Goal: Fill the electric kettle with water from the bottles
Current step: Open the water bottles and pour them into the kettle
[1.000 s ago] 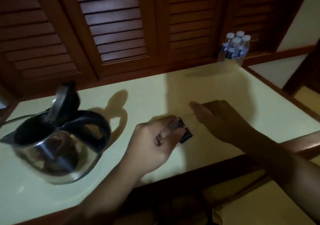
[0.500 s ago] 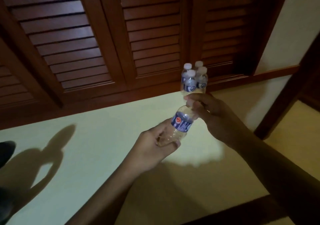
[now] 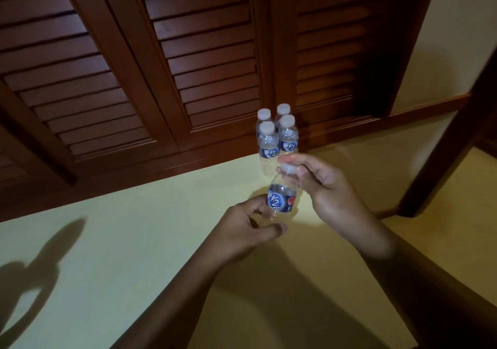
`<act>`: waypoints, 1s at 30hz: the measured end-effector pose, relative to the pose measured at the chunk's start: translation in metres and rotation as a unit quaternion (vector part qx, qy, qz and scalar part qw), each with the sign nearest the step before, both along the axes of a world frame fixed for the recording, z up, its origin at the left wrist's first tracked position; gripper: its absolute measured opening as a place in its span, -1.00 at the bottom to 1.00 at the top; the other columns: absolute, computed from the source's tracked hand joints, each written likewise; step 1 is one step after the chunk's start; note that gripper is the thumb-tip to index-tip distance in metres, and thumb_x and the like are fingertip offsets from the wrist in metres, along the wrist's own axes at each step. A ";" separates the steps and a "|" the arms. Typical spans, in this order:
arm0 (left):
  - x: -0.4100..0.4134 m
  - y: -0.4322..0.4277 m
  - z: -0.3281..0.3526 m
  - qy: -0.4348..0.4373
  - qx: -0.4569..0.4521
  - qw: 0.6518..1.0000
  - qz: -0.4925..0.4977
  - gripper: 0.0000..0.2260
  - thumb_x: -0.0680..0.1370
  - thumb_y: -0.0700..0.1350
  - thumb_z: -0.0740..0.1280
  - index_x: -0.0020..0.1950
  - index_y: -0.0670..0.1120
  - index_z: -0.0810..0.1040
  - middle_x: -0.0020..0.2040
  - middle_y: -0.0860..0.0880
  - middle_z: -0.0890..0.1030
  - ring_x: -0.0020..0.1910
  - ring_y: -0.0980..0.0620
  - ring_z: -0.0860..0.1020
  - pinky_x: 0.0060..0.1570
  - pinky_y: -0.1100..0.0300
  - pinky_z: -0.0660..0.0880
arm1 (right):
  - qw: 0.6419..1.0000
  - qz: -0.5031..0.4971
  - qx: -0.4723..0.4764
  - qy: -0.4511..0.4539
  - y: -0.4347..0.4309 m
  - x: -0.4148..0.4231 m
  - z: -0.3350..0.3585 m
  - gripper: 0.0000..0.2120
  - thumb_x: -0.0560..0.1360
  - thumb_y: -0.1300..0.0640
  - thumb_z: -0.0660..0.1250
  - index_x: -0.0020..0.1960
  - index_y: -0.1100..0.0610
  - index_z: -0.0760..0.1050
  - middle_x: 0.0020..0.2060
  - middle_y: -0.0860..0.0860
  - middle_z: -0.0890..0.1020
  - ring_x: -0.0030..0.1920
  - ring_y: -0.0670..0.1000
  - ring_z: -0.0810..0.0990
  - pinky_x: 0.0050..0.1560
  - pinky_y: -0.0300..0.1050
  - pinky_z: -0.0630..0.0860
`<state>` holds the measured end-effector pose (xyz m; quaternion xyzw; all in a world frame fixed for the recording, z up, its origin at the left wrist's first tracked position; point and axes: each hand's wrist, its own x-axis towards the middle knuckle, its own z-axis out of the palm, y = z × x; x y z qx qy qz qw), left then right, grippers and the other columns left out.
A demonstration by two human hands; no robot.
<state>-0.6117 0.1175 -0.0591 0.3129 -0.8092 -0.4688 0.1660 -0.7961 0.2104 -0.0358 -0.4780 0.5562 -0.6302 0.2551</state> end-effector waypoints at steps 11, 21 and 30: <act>-0.091 -0.013 -0.017 0.024 -0.112 0.984 0.138 -0.54 0.48 0.07 0.59 0.34 0.04 0.62 0.14 0.06 0.67 0.07 0.01 0.60 0.06 0.08 0.56 | 0.993 -0.080 0.081 -0.013 -0.012 -0.031 -0.030 -0.69 0.66 0.02 0.22 0.39 -0.08 0.51 0.19 -0.12 0.68 0.21 -0.09 0.64 0.30 0.20 0.54; -0.118 -0.016 -0.018 0.000 -0.110 0.981 0.159 -0.62 0.54 0.00 0.55 0.29 -0.11 0.60 0.11 -0.04 0.66 -0.05 0.04 0.60 -0.05 0.24 0.45 | 0.988 -0.127 0.084 0.001 -0.032 -0.052 -0.038 -0.67 0.67 0.13 0.25 0.42 0.04 0.48 0.23 -0.09 0.64 0.21 -0.11 0.62 0.22 -0.29 0.52; -0.101 -0.016 -0.020 0.005 -0.085 0.983 0.165 -0.57 0.58 -0.02 0.50 0.43 -0.08 0.58 0.14 -0.04 0.72 0.03 0.04 0.67 0.07 0.29 0.51 | 0.976 -0.182 0.119 -0.022 -0.026 -0.041 -0.052 -0.62 0.65 0.11 0.29 0.46 0.03 0.44 0.26 -0.12 0.59 0.28 -0.14 0.56 0.18 -0.39 0.41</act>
